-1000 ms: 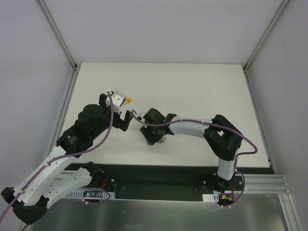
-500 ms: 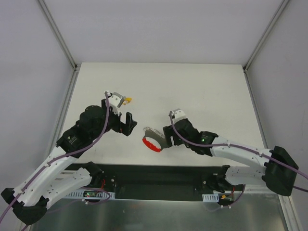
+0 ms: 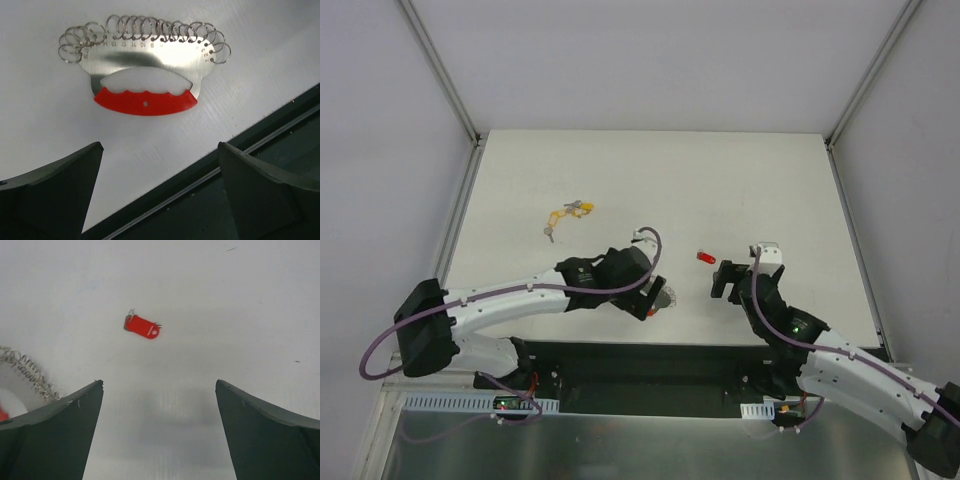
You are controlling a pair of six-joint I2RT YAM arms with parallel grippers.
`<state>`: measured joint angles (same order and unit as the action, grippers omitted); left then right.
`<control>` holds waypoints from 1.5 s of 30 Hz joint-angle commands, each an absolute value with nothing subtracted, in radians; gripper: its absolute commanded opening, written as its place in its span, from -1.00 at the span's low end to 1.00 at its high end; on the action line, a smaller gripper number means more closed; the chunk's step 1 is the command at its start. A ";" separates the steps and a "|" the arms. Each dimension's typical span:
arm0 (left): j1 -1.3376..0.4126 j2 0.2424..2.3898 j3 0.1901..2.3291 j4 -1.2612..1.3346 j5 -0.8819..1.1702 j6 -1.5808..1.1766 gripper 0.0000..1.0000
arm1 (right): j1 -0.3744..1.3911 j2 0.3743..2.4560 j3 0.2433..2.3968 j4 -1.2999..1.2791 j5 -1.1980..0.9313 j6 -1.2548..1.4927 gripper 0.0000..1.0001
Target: Put the keys on the keyring
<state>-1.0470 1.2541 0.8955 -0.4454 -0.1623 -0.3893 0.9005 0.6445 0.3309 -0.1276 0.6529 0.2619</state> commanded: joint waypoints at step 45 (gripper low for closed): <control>-1.298 1.991 1.388 -0.528 -0.462 -0.417 -0.71 | 0.612 0.405 0.199 -0.167 0.690 0.252 0.89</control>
<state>-1.2900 1.9884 1.3579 -0.4812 -0.4324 -0.4255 0.6174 0.4122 0.2012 -0.1871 0.6773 0.2653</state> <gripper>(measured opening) 0.161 0.948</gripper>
